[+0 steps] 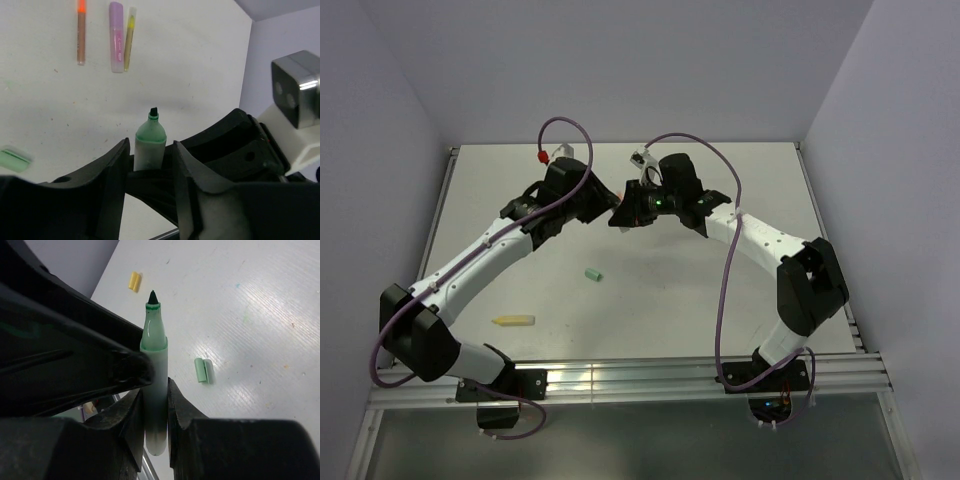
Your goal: Insert the pens into the pen caps
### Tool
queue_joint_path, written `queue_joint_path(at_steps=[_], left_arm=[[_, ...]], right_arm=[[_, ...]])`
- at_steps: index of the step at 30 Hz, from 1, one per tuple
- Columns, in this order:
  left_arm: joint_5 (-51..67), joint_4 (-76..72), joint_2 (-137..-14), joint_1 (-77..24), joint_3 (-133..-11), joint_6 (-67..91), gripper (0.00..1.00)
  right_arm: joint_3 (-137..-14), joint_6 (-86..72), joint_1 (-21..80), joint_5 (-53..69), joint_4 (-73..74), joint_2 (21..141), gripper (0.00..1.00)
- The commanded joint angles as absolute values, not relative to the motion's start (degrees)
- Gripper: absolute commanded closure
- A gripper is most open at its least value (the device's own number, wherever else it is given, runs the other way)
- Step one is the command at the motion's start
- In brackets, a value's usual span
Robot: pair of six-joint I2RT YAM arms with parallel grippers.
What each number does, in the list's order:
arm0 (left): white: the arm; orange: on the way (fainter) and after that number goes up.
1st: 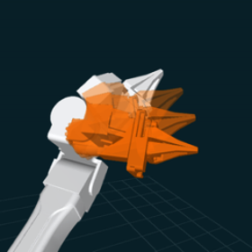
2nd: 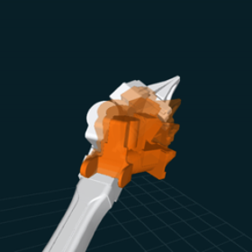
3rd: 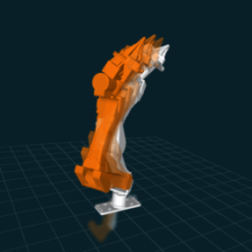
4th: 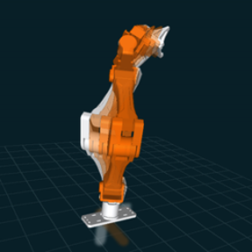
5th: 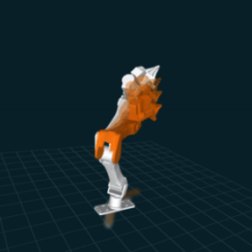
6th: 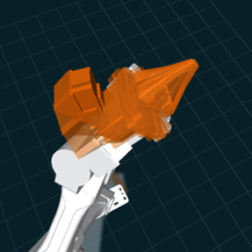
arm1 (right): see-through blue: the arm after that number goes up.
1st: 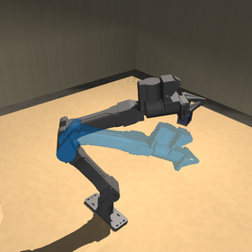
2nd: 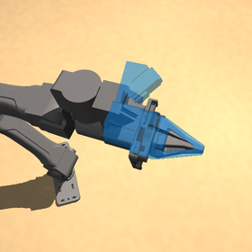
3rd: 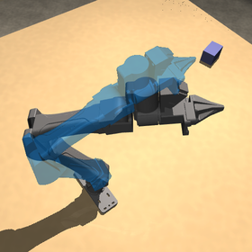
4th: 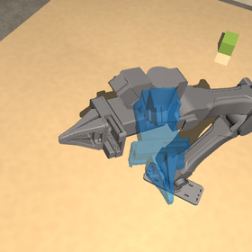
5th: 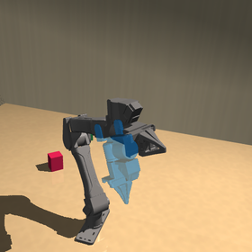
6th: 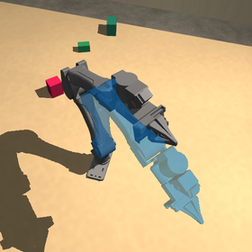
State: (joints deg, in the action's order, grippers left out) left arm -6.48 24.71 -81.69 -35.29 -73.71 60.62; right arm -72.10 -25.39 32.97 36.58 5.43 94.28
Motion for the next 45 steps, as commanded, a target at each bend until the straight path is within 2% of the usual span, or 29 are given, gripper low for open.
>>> queue_joint_path(at_steps=[1, 10, 16, 19, 27, 45], left_arm=[[-9.13, 23.46, -77.26, -35.6, -74.53, 59.07, 0.54], [-18.08, 32.15, -73.39, -35.6, -76.2, 62.48, 0.4], [-22.76, 39.37, -72.16, -35.42, -71.03, 72.23, 0.46], [-21.01, 38.41, -72.07, -35.42, -64.19, 77.77, 0.5], [-17.14, 35.25, -77.25, -37.26, -56.17, 85.16, 0.52], [-16.96, 35.07, -89.64, -38.14, -59.06, 84.02, 0.52]], right_arm=[[-73.92, -23.99, 32.7, 34.1, 6.24, 91.67, 1.0], [-72.07, -24.69, 30.77, 32.0, 7.73, 89.65, 1.0], [-67.5, -24.88, 27.6, 28.48, 9.05, 83.86, 1.0], [-67.15, -24.52, 27.16, 24.79, 11.42, 81.84, 1.0], [-65.57, -24.87, 26.81, 26.8, 9.85, 80.16, 1.0], [-64.07, -24.96, 26.28, 27.42, 8.44, 79.19, 1.0]])
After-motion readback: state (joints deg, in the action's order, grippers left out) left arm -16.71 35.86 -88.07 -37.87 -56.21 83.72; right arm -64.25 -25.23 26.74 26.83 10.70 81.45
